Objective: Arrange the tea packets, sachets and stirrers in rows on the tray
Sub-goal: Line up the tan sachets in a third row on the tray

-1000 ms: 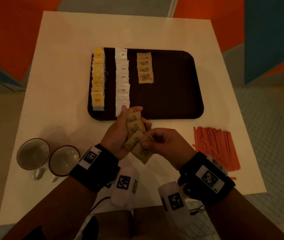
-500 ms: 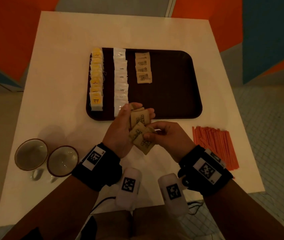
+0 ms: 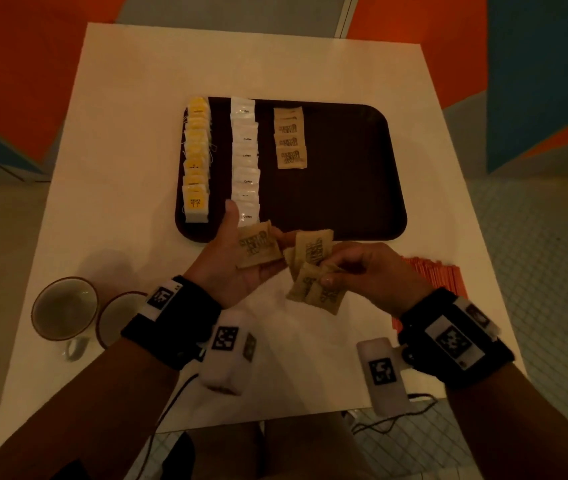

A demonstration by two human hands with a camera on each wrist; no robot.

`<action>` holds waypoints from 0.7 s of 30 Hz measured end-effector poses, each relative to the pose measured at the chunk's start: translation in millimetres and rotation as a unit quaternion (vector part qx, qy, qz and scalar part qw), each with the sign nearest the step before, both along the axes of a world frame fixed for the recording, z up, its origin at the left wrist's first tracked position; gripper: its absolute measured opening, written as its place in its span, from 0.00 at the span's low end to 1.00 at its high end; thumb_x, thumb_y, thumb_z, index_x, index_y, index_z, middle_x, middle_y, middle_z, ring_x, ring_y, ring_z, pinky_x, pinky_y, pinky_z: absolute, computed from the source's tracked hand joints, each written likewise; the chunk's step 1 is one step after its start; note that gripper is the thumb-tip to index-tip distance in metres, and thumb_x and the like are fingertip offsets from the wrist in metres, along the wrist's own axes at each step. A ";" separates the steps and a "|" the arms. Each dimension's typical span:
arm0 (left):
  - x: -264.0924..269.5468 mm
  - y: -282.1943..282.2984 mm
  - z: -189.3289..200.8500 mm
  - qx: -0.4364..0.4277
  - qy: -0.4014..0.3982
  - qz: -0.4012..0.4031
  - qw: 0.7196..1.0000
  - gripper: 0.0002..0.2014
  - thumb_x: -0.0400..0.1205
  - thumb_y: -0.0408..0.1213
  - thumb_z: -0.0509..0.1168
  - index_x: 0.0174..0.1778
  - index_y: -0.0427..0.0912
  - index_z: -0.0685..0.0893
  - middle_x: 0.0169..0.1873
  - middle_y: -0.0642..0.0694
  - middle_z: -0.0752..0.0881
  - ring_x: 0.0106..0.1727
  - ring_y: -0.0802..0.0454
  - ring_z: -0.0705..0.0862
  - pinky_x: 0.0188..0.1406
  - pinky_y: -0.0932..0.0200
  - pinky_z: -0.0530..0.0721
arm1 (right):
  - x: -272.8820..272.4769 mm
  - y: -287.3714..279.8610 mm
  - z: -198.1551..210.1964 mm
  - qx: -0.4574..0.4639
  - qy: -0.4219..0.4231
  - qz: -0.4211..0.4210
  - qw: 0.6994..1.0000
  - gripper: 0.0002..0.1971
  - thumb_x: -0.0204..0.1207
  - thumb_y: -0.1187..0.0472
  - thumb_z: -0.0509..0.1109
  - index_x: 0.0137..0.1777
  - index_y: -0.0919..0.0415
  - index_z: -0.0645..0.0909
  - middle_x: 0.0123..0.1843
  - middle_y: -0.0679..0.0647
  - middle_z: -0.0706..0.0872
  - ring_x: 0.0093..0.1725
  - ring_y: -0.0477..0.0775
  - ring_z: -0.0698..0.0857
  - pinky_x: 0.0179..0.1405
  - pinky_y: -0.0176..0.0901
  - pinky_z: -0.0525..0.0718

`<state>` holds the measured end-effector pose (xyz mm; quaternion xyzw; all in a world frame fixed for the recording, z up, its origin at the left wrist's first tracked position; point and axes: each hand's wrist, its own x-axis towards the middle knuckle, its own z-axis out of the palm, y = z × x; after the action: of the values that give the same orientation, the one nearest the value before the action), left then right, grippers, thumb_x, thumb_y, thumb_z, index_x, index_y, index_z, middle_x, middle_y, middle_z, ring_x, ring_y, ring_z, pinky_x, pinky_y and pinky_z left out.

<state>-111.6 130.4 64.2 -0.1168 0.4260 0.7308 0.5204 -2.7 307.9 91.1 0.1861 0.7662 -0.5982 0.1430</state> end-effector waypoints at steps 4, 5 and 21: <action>-3.6 -2.1 -1.1 -0.064 -0.001 -0.162 0.985 0.39 0.77 0.69 0.45 0.61 0.37 0.81 0.58 0.33 0.86 0.60 0.39 0.85 0.63 0.44 0.81 | -11.8 0.9 16.5 0.201 0.009 0.212 0.956 0.06 0.71 0.65 0.73 0.47 0.59 0.88 0.50 0.47 0.84 0.50 0.44 0.83 0.51 0.33 0.82; -2.2 -0.9 -0.7 -0.074 0.009 -0.197 0.977 0.38 0.77 0.68 0.45 0.63 0.38 0.80 0.59 0.33 0.85 0.61 0.39 0.85 0.64 0.44 0.81 | -16.8 -2.1 19.4 0.225 0.017 0.245 0.943 0.06 0.72 0.64 0.73 0.48 0.59 0.88 0.52 0.49 0.84 0.51 0.46 0.83 0.53 0.36 0.82; 18.8 -0.8 -0.6 -0.057 0.038 -0.212 0.975 0.24 0.80 0.58 0.51 0.63 0.50 0.80 0.61 0.39 0.86 0.63 0.41 0.84 0.64 0.45 0.81 | -42.3 -14.4 14.3 0.261 0.012 0.296 0.919 0.08 0.74 0.64 0.69 0.51 0.58 0.86 0.58 0.52 0.83 0.55 0.49 0.81 0.55 0.39 0.80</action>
<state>-92.7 129.6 63.6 -0.0257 0.5019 0.5821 0.6392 -45.0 293.5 105.4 -0.0258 0.9169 -0.3098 0.2504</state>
